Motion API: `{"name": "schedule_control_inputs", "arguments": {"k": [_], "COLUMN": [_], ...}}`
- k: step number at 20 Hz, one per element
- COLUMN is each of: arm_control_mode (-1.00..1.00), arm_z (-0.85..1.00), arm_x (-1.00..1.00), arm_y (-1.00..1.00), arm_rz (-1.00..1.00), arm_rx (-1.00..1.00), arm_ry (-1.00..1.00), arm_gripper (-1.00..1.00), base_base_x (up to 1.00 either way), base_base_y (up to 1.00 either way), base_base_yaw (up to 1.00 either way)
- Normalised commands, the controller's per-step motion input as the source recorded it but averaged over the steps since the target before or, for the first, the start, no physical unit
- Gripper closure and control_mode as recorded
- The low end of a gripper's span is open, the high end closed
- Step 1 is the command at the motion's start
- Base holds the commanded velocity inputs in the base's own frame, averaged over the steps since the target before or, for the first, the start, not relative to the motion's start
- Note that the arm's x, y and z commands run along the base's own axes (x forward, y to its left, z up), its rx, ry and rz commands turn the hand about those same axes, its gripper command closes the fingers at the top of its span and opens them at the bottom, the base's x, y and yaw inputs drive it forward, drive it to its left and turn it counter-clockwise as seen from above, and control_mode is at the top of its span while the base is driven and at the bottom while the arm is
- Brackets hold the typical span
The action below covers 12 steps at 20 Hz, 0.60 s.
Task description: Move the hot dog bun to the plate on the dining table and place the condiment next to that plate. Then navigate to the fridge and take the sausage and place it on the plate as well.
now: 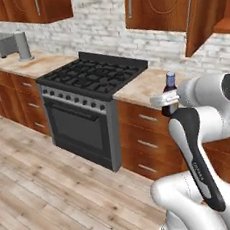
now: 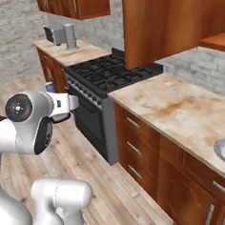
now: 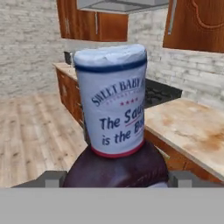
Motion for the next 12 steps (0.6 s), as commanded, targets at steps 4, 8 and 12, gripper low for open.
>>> {"name": "schedule_control_inputs", "arguments": {"k": [4,8,12], "arm_control_mode": [1.00,1.00,1.00], "arm_z": [0.00,0.00,0.00], "arm_x": [0.00,0.00,0.00], "arm_y": [0.00,0.00,0.00], "arm_rz": [0.00,0.00,0.00], "arm_rx": [0.00,0.00,0.00], "arm_ry": [0.00,0.00,0.00], "arm_gripper": [1.00,1.00,1.00], "base_base_x": [0.92,1.00,1.00], "base_base_y": [0.60,0.30,0.12], "base_base_yaw": [0.45,0.39,0.32]}}
